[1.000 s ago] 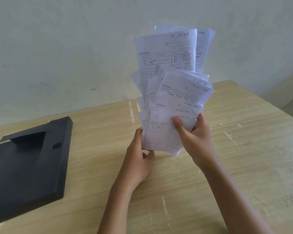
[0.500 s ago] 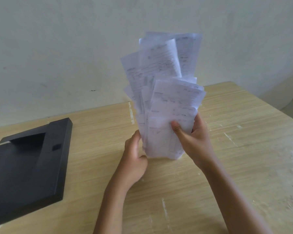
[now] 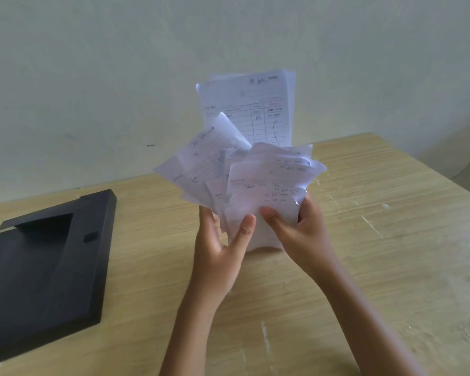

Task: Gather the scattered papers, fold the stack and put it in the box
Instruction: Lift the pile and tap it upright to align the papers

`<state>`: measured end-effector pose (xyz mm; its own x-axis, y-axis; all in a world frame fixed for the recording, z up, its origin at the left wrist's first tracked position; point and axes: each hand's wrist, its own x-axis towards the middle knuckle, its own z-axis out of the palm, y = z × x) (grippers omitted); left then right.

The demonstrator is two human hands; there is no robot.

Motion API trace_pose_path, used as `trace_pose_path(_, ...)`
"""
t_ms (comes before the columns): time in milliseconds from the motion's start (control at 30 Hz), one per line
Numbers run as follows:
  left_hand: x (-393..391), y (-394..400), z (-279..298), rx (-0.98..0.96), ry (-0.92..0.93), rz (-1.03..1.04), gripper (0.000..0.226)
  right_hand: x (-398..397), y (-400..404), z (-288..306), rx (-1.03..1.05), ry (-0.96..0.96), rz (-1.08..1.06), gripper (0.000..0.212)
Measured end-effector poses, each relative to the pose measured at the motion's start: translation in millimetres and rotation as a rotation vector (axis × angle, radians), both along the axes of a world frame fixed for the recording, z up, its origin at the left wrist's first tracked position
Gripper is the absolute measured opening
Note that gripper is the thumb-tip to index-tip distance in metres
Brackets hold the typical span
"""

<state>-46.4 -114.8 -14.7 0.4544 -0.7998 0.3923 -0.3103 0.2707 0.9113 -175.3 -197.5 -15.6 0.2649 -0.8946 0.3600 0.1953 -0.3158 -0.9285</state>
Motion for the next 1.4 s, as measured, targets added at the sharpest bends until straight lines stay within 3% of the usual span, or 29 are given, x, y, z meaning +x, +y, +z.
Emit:
trace_pose_path(167,5.5,4.3,33.4,-0.172,0.215,0.018,0.05,-0.7,1.5,1.7,-0.002,0.019,0.049,0.028)
trace_pose_path(233,7.9,3.5,44.2,-0.2,0.221,0.015,0.048,-1.2,3.2,2.9,-0.013,0.031,0.083,0.03)
trace_pose_path(467,22.8,3.4,69.0,-0.202,-0.259,0.115,0.024,-2.9,4.9,6.2,0.005,-0.024,0.102,0.041)
trace_pose_path(700,28.4,7.6,66.8,-0.181,-0.386,0.213,0.025,-1.7,6.2,8.4,-0.001,-0.037,0.115,0.051)
trace_pose_path(867,15.9,5.8,64.5,-0.085,-0.114,-0.037,0.032,0.1,5.0,3.8,0.028,0.012,0.055,0.045)
trace_pose_path(1000,8.4,2.1,66.7,-0.087,0.168,-0.075,0.031,0.5,5.2,3.6,0.03,0.052,0.036,0.042)
trace_pose_path(1167,4.5,-2.3,59.2,-0.095,0.233,-0.082,0.029,3.0,6.4,0.8,0.048,0.031,0.028,0.052)
trace_pose_path(1267,7.1,-2.9,52.9,-0.137,0.224,-0.114,0.043,4.2,5.9,-0.2,0.059,-0.009,0.036,0.059)
trace_pose_path(1400,7.2,-1.4,48.6,-0.171,0.512,-0.123,0.071,6.3,5.0,-1.7,0.116,-0.04,0.082,0.058)
